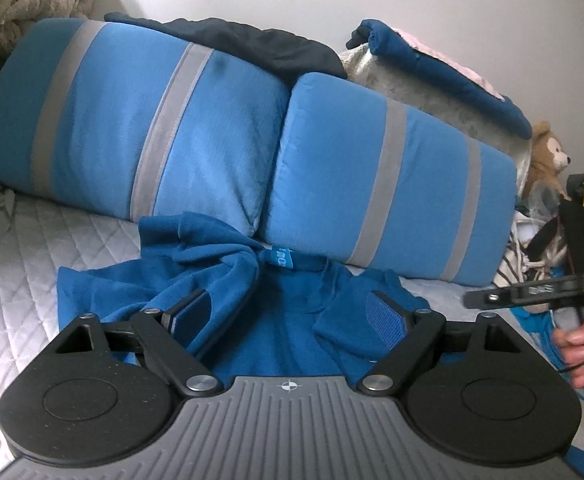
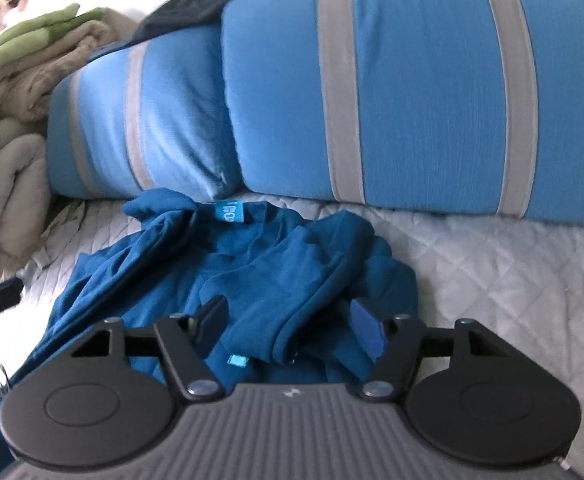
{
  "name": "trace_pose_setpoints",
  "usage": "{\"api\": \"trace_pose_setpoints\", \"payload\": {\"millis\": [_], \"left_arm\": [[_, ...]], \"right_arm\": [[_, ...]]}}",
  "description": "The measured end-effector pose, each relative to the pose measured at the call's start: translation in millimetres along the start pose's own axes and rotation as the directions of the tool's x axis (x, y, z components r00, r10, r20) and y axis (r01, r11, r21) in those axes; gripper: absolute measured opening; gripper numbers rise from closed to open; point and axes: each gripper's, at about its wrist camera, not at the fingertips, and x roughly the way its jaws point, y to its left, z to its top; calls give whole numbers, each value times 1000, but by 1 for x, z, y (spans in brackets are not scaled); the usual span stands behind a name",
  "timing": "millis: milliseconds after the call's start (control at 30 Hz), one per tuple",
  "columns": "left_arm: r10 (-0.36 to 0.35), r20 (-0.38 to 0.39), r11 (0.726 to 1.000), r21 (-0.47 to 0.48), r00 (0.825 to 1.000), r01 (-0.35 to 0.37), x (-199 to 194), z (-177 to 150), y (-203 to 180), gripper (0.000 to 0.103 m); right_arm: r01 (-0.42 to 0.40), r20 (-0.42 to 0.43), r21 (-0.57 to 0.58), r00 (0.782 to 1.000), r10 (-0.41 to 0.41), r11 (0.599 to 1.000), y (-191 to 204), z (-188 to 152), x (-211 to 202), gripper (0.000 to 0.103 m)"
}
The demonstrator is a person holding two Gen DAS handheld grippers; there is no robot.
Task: Fold clothes
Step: 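Grasp the sweatshirt sleeve with the right tool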
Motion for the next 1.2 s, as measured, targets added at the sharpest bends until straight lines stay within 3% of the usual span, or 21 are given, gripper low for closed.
{"api": "trace_pose_setpoints", "payload": {"millis": [167,400,467,533,567,900,967,1000,1133,1200], "left_arm": [[-5,-12,1000,20,1000,5,3,-2,-4,85],[-5,-23,1000,22,1000,5,6,-3,-5,85],[-3,-25,1000,19,1000,4,7,-2,-4,85],[-1,-28,1000,14,1000,2,7,-2,-3,85],[-1,-30,1000,10,1000,1,7,-2,-3,85],[-13,-40,1000,14,999,14,9,-3,-2,85],[-13,-41,1000,16,999,14,9,-4,-3,85],[-13,-41,1000,15,999,14,9,-4,-3,85],[-9,-42,1000,9,999,9,9,-3,-2,85],[-9,-43,1000,6,999,9,9,-4,-2,85]], "right_arm": [[-18,-13,116,1000,20,993,-17,4,34,62],[-5,-37,187,999,13,982,-25,7,79,54],[-13,-47,190,999,23,982,-25,6,89,46],[5,-50,177,999,4,984,-23,5,93,15],[18,-48,172,999,-10,985,-22,4,93,11],[5,-64,131,998,4,991,-5,-11,53,7],[-2,-92,109,996,12,994,-2,-16,49,8],[5,-106,101,994,6,995,-2,-18,49,13],[43,-109,121,994,-30,992,-8,-19,48,61],[24,-71,186,997,-11,982,-16,-18,45,71]]}}
